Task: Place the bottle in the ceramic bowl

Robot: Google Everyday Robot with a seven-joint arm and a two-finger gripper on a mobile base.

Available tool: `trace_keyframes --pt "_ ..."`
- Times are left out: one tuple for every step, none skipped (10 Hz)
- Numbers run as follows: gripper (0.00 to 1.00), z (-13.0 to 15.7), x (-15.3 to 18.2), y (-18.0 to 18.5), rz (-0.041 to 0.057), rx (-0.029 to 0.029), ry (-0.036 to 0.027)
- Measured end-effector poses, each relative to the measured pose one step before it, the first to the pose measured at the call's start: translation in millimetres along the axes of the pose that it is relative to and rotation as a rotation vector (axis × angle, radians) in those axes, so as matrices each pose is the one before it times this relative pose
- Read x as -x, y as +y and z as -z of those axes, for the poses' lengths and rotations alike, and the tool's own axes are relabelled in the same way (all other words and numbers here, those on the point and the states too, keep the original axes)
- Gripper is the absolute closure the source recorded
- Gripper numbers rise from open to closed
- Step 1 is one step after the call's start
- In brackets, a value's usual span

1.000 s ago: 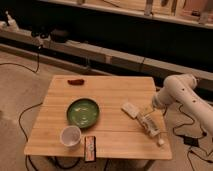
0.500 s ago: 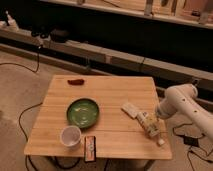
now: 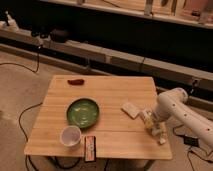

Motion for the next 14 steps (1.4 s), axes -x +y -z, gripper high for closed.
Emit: trace_keyframes --pt "0.7 -1.86 -5.23 -8.84 0.00294 -0.0096 0.00623" --pt "0.74 -1.87 -3.42 -8.52 0.00435 -0.01274 0.00336" --pt "0.74 -1.5 -3.72 -8.71 0.00569 -0.01681 0.00258" --pt "0.74 -0.54 -5.06 -11.59 0.00416 -0.0302 0.0049" --pt "0.74 1.79 -3.44 -8.97 0.0121 -0.02472 0.0052" --pt "0.74 16.6 -5.93 -13.05 0.02367 -0.03768 0.02832" --pt "0.74 22.24 -6.53 -13.58 0.03205 -0.03123 0.0372" --pt "0.74 23.34 -7.51 -12.37 0.03157 -0.02494 0.04059" --pt "0.74 28.51 -12.61 -14.64 0.04306 -0.02023 0.04902" --pt "0.74 15.5 -10.76 -6.96 0.02442 -0.00716 0.02884" --pt "0.74 13.61 -14.6 -8.19 0.02504 -0.01649 0.02845" --pt "0.74 3.93 -16.47 -8.48 0.02223 -0.04045 0.01685" --pt "0.74 -4.28 -13.32 -6.23 0.01739 -0.0429 0.00387" --pt "0.74 -12.93 -21.68 -6.9 0.03053 -0.05707 -0.00818"
